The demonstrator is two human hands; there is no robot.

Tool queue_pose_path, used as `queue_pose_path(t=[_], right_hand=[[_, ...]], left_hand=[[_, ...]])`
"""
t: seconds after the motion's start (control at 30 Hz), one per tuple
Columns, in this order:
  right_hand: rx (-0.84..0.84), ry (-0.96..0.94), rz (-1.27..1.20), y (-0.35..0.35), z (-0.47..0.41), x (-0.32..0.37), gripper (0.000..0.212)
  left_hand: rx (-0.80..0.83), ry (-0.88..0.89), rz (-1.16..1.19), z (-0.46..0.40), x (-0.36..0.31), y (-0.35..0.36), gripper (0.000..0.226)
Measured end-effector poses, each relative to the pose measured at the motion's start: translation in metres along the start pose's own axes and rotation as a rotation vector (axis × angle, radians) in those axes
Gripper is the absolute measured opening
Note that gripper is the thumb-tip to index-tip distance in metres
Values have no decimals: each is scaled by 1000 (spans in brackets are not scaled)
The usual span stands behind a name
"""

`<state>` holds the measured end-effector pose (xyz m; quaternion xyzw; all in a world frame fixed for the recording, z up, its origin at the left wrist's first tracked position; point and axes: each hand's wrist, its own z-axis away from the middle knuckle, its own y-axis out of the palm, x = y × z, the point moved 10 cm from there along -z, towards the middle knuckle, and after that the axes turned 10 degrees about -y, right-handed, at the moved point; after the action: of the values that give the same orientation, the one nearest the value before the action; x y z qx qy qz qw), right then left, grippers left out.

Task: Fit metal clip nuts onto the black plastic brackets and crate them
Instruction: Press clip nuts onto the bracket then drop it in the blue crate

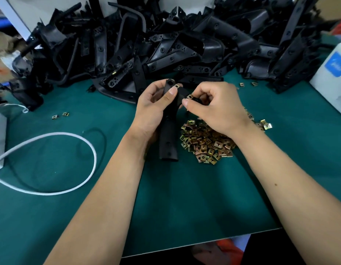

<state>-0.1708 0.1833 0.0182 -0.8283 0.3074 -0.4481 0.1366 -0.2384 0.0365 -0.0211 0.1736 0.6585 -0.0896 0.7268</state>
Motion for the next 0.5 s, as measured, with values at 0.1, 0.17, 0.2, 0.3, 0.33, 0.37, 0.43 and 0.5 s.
queue_pose_path(t=[0.1, 0.17, 0.2, 0.3, 0.33, 0.37, 0.43, 0.5], right_hand=[[-40, 80, 6, -23, 5, -5, 32], [-82, 129, 35, -49, 12, -7, 43], [-113, 136, 56, -66, 17, -6, 45], [-275, 166, 107, -128, 42, -9, 44], [-349, 187, 114, -155, 58, -13, 42], [-427, 198, 110, -182, 76, -15, 38], [-589, 195, 94, -237, 120, -15, 27], [-747, 198, 78, -290, 176, -13, 20]], left_hand=[[-7, 24, -73, 1, -12, 24, 15], [12, 54, -68, 3, -23, 55, 14], [23, 65, -68, 5, -29, 75, 11], [53, 123, -35, 15, -44, 148, 4], [79, 160, -47, 22, -50, 179, 4], [119, 199, -69, 30, -54, 210, 5], [244, 261, -132, 52, -58, 276, 10], [387, 303, -193, 82, -53, 345, 17]])
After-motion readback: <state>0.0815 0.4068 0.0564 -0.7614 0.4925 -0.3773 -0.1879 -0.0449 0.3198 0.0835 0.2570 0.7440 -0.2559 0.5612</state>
